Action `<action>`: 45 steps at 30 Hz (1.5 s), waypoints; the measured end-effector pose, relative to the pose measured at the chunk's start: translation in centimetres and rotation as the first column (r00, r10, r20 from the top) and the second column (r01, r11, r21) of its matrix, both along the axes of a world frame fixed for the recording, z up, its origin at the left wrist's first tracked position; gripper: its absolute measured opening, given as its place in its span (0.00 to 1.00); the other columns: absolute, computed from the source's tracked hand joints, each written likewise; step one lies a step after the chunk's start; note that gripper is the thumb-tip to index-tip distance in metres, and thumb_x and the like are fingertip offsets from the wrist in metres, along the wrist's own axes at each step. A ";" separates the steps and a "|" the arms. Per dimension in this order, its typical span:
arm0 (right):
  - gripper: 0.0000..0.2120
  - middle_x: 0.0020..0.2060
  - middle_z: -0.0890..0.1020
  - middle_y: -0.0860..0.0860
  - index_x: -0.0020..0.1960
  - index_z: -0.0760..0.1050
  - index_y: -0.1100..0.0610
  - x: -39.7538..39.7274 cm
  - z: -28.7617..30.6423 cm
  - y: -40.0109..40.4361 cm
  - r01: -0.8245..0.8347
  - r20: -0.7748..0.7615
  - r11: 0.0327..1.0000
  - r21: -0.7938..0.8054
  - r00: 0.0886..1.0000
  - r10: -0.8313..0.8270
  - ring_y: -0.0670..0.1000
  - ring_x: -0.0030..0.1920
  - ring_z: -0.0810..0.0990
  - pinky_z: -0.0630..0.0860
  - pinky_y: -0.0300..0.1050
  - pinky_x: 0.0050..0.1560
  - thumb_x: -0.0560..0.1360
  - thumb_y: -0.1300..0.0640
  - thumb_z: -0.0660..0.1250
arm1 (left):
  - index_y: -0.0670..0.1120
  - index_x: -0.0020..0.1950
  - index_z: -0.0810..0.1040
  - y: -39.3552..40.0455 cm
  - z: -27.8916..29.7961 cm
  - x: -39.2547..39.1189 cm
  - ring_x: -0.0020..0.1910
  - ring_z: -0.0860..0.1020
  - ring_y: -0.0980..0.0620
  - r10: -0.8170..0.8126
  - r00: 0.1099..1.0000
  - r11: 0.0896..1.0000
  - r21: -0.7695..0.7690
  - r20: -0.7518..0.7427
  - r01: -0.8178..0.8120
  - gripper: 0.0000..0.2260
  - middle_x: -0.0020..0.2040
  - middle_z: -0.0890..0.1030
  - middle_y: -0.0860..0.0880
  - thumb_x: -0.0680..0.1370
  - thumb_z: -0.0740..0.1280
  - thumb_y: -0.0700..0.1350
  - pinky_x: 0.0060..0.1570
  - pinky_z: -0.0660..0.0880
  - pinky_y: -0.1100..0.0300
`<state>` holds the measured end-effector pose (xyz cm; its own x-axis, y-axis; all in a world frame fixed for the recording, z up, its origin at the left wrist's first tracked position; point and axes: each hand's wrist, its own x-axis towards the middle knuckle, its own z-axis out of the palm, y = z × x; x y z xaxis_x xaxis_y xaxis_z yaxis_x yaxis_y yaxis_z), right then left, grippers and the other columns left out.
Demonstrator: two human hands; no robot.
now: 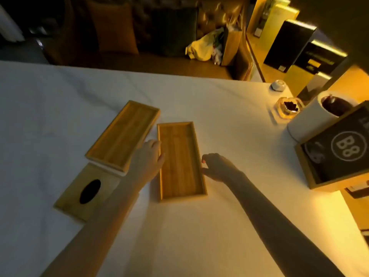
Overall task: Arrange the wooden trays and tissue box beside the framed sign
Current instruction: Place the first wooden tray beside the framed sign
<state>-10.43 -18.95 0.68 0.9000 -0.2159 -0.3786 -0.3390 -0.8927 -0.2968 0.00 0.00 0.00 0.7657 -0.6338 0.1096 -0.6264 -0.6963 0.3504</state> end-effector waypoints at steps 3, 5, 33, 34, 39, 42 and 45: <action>0.16 0.62 0.73 0.57 0.63 0.67 0.60 -0.7 -2.4 0.9 0.074 0.044 0.997 -0.019 0.996 -0.073 0.56 0.60 0.72 0.72 0.51 0.60 0.77 0.57 0.59 | 0.40 0.64 0.65 0.3 -2.5 -1.2 0.61 0.73 0.44 0.049 0.998 0.998 0.031 -0.050 -0.047 0.20 0.62 0.73 0.41 0.75 0.63 0.47 0.57 0.72 0.52; 0.21 0.66 0.69 0.56 0.67 0.62 0.59 -1.6 -3.9 1.8 0.134 0.075 0.991 -0.008 0.988 -0.133 0.56 0.65 0.67 0.67 0.53 0.66 0.76 0.55 0.59 | 0.41 0.68 0.60 0.8 -4.2 -2.6 0.68 0.66 0.44 0.104 0.992 0.988 0.120 -0.073 -0.095 0.25 0.69 0.67 0.41 0.75 0.62 0.49 0.65 0.66 0.49; 0.17 0.46 0.78 0.44 0.64 0.71 0.57 -5.2 1.1 0.9 0.320 0.016 0.518 0.794 0.840 -0.543 0.43 0.47 0.77 0.73 0.31 0.39 0.75 0.63 0.62 | 0.42 0.66 0.66 2.5 0.0 -5.7 0.50 0.80 0.47 -0.194 0.199 0.718 -0.277 -0.961 -0.638 0.21 0.53 0.80 0.42 0.73 0.62 0.34 0.53 0.76 0.53; 0.17 0.45 0.79 0.44 0.63 0.71 0.57 -5.4 1.5 0.5 0.317 0.019 0.507 0.801 0.834 -0.552 0.43 0.46 0.77 0.73 0.31 0.38 0.75 0.63 0.62 | 0.42 0.67 0.66 2.4 0.3 -5.8 0.49 0.81 0.47 -0.208 0.199 0.722 -0.288 -0.958 -0.629 0.22 0.53 0.80 0.41 0.73 0.63 0.34 0.51 0.78 0.55; 0.18 0.48 0.79 0.46 0.64 0.70 0.57 -7.3 3.0 -1.3 0.317 0.055 0.489 0.812 0.793 -0.607 0.44 0.48 0.77 0.73 0.32 0.41 0.75 0.62 0.64 | 0.43 0.68 0.64 0.8 1.8 -6.5 0.47 0.82 0.44 -0.231 0.240 0.768 -0.328 -0.943 -0.550 0.26 0.52 0.81 0.39 0.72 0.65 0.34 0.45 0.81 0.55; 0.20 0.55 0.77 0.50 0.65 0.69 0.56 -8.6 4.0 -2.7 0.335 0.067 0.459 0.823 0.745 -0.664 0.47 0.53 0.76 0.76 0.39 0.49 0.74 0.63 0.64 | 0.46 0.68 0.65 -1.0 2.6 -6.8 0.47 0.83 0.44 -0.243 0.276 0.791 -0.354 -0.930 -0.498 0.26 0.50 0.82 0.42 0.72 0.66 0.36 0.45 0.81 0.54; 0.20 0.58 0.76 0.51 0.66 0.69 0.57 -10.1 4.8 -4.3 0.351 0.083 0.437 0.828 0.695 -0.715 0.51 0.58 0.75 0.74 0.50 0.59 0.74 0.63 0.65 | 0.49 0.67 0.66 -3.4 3.1 -7.2 0.47 0.83 0.45 -0.263 0.290 0.804 -0.376 -0.920 -0.460 0.26 0.49 0.84 0.46 0.71 0.67 0.37 0.45 0.81 0.55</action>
<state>-20.55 -23.29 5.46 0.7871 -0.5307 -0.3143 -0.3622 0.0147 -0.9320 -7.18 -3.43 3.09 0.6060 -0.6531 -0.4542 0.4327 -0.2085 0.8771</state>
